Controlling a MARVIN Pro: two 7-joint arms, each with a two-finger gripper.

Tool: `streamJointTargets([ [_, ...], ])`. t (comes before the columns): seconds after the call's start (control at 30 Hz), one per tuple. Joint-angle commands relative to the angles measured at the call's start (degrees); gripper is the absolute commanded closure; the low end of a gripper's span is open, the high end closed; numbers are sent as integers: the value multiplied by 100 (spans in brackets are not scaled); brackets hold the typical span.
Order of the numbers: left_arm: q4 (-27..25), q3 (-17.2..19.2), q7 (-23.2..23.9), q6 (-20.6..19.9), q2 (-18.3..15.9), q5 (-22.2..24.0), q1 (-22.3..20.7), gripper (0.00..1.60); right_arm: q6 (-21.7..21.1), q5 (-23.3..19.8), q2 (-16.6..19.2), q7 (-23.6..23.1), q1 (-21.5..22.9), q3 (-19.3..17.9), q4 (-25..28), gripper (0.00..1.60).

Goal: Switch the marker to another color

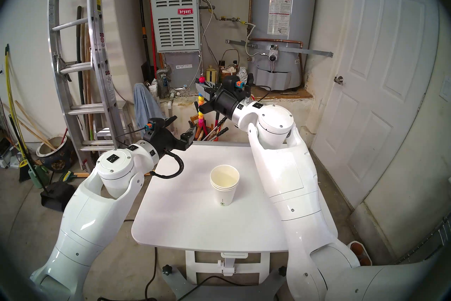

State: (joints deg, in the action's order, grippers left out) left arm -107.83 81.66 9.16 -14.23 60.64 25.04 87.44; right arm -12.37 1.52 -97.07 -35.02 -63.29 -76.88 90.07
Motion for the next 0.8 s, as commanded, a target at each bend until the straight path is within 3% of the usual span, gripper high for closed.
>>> streamJointTargets([
  [0.0,-49,8,-37,112,86,-17,-189,0,62,-57,-99,-35,78,50,135,160],
  [0.77,307,-382,-163,126,391,-220,-672,0,40,-108,-75,-144,-43,69,262,160],
])
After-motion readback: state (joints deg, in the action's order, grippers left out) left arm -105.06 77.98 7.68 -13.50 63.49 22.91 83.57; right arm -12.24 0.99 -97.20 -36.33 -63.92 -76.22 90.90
